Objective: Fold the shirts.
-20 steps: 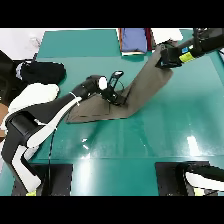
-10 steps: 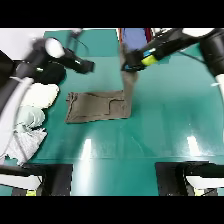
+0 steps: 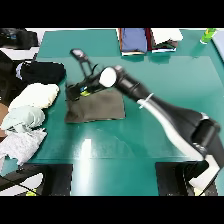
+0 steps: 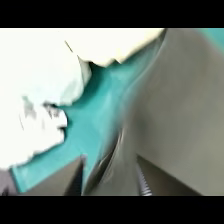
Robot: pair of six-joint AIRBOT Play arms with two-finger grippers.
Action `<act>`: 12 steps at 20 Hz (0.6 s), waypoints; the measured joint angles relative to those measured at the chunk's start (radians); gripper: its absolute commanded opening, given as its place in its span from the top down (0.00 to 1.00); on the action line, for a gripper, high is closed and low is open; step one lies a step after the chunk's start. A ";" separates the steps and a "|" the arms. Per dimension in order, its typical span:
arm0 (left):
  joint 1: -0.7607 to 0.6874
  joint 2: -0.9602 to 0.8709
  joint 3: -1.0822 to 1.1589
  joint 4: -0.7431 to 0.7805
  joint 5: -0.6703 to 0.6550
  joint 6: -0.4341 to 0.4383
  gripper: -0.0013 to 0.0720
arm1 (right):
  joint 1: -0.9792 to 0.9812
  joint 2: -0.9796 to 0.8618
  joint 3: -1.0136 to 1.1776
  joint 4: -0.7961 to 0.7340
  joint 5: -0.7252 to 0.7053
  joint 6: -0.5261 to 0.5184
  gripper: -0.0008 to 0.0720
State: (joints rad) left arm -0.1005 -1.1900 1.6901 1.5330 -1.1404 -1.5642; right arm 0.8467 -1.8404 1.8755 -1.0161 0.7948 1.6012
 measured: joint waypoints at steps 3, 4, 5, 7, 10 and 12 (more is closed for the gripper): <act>0.010 0.019 0.000 0.009 -0.038 0.002 0.95 | -0.005 -0.023 -0.001 -0.009 -0.029 -0.003 0.50; 0.011 0.023 0.000 0.010 -0.050 0.005 0.95 | -0.023 -0.011 -0.008 -0.031 0.003 -0.003 0.50; 0.013 0.026 0.000 0.009 -0.061 0.011 0.95 | -0.049 0.013 -0.024 -0.066 0.038 -0.003 0.50; 0.014 0.027 0.000 0.007 -0.080 0.020 0.95 | -0.114 0.080 -0.087 -0.156 0.130 0.012 0.49; 0.015 0.030 0.000 -0.012 -0.090 0.029 0.95 | -0.240 0.193 -0.236 -0.272 0.283 0.037 0.11; 0.014 0.031 0.000 -0.036 -0.087 0.040 0.95 | -0.327 0.243 -0.342 -0.280 0.341 0.047 0.11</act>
State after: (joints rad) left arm -0.0860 -1.1595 1.6901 1.4971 -1.2278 -1.5242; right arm 0.5198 -1.5970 1.5333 -1.2961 1.1355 1.6485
